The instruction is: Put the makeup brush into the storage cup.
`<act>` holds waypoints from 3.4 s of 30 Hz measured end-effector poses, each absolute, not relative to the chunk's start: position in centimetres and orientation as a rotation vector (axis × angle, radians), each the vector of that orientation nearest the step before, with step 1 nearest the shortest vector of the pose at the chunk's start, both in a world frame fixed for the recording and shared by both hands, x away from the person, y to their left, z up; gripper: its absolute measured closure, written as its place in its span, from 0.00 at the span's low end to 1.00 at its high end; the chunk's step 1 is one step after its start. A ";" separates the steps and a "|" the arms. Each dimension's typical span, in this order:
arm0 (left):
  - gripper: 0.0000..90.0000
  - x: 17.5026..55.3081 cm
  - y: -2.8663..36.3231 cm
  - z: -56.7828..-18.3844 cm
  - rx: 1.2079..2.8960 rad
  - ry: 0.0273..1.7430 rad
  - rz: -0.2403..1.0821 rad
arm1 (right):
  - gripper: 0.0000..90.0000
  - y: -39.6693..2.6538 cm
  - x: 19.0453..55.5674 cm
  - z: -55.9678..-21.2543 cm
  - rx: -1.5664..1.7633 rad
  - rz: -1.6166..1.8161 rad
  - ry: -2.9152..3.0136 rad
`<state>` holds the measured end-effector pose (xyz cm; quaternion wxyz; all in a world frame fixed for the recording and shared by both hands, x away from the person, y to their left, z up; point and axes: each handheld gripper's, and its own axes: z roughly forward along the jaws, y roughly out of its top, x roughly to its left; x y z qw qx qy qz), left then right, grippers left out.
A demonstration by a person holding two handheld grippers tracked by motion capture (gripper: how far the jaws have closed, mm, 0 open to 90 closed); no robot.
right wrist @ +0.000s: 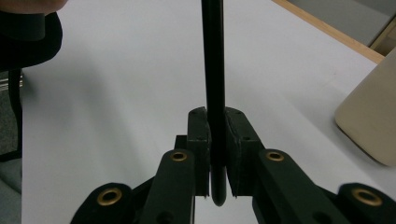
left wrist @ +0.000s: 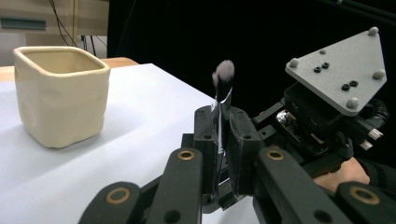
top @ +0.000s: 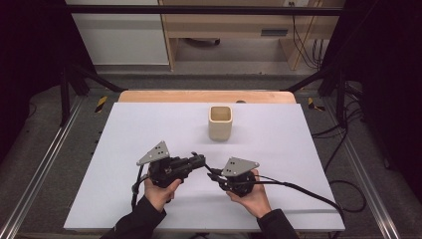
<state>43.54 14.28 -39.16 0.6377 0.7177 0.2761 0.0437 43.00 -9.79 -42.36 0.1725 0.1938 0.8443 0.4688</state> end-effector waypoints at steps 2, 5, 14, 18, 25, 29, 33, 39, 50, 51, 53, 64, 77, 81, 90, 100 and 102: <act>0.93 43.4 14.2 -39.1 1.641 0.627 0.104 | 0.88 -9.8 43.0 -42.4 0.555 1.330 2.398; 0.93 43.4 14.1 -39.1 1.655 0.637 0.126 | 0.78 -9.7 42.9 -42.3 0.560 1.328 2.388; 0.93 43.4 13.8 -39.4 1.687 0.686 0.157 | 0.53 -9.9 42.7 -41.5 0.628 1.358 2.286; 0.93 43.3 13.4 -39.6 1.695 0.693 0.158 | 0.56 -9.7 42.5 -41.4 0.616 1.368 2.292; 0.93 43.0 12.7 -39.8 1.715 0.673 0.149 | 0.69 -9.1 42.1 -41.2 0.591 1.366 2.310; 0.93 42.9 12.5 -40.0 1.724 0.673 0.150 | 0.78 -9.1 42.1 -41.2 0.590 1.366 2.317; 0.93 42.9 12.3 -40.1 1.728 0.672 0.145 | 0.85 -9.1 42.1 -41.2 0.591 1.362 2.320; 0.93 42.9 12.3 -40.1 1.729 0.672 0.139 | 0.92 -9.2 42.1 -41.1 0.576 1.363 2.325; 0.82 42.8 13.4 -39.2 1.688 0.659 0.156 | 0.93 -9.5 42.2 -41.0 0.595 1.364 2.344; 0.80 42.8 13.7 -39.0 1.683 0.659 0.162 | 0.93 -9.5 42.3 -41.0 0.603 1.365 2.342; 0.77 42.8 14.3 -38.7 1.675 0.660 0.175 | 0.93 -9.8 42.4 -40.9 0.619 1.367 2.338; 0.50 43.5 16.6 -38.7 1.706 0.701 0.270 | 0.93 -11.7 43.0 -40.2 0.712 1.386 2.273; 0.22 44.0 19.9 -39.4 1.776 0.779 0.340 | 0.93 -13.8 43.3 -38.4 0.760 1.414 2.178; 0.18 43.8 21.1 -39.3 1.773 0.794 0.360 | 0.93 -14.4 43.6 -37.7 0.783 1.452 2.141; 0.08 43.4 24.0 -39.9 1.764 0.857 0.407 | 0.93 -15.4 44.4 -36.4 0.857 1.511 2.073; 0.08 43.0 26.4 -40.7 1.768 0.898 0.470 | 0.93 -15.5 46.0 -35.6 0.928 1.557 1.994; 0.08 43.0 26.7 -40.9 1.767 0.901 0.472 | 0.93 -15.4 46.3 -35.4 0.931 1.566 1.978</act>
